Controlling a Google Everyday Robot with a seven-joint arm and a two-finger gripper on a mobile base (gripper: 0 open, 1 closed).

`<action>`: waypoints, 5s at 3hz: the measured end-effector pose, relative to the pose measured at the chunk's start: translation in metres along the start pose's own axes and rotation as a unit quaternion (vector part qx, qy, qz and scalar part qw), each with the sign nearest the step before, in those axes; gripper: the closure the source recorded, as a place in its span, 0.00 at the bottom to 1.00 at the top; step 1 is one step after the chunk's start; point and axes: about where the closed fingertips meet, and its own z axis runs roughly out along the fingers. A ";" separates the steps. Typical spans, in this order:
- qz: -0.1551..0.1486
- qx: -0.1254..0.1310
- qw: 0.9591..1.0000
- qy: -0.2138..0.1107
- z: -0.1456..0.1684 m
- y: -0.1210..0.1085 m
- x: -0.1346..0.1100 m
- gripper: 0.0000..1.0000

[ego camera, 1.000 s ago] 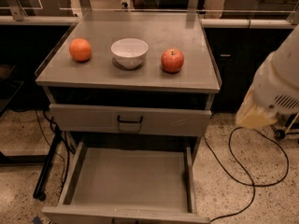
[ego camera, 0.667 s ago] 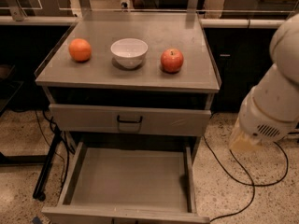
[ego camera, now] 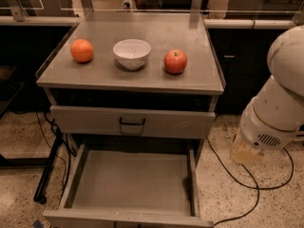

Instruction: Close middle drawer

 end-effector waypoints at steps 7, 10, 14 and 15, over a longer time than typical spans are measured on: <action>0.112 -0.133 0.985 0.014 0.212 0.085 0.038 1.00; 0.143 -0.170 0.974 -0.036 0.286 0.092 0.028 1.00; 0.162 -0.226 0.960 -0.025 0.345 0.138 0.031 1.00; 0.192 -0.224 0.954 -0.048 0.366 0.126 0.019 1.00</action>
Offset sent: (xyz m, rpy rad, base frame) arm -0.0256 0.0080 -0.1685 0.0380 0.1536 -0.2091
